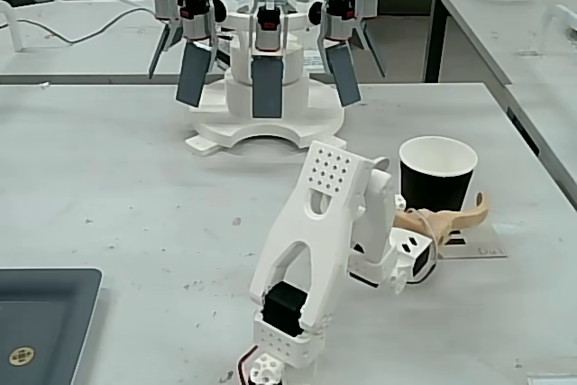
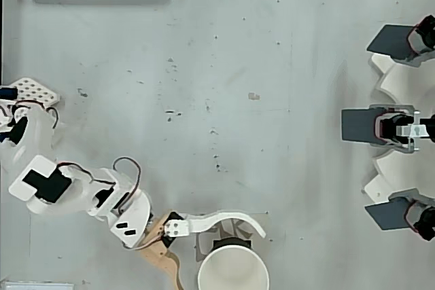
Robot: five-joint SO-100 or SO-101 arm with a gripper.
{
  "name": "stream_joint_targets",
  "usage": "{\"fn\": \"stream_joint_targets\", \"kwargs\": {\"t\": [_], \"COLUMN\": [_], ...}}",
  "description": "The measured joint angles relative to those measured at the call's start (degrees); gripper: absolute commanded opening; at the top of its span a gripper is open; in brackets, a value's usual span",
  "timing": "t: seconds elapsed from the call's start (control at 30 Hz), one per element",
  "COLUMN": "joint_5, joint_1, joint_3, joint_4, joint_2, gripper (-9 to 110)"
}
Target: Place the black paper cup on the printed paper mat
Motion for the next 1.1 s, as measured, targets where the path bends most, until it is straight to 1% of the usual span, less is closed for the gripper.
{"fn": "stream_joint_targets", "kwargs": {"t": [0.33, 0.8, 1.1], "joint_5": [0.00, 0.00, -0.62], "joint_1": [1.23, 1.14, -5.45], "joint_3": [10.11, 29.53, 40.61], "joint_4": [-1.05, -1.58, -1.58], "joint_2": [7.82, 28.83, 42.98], "gripper": [44, 43, 38]}}
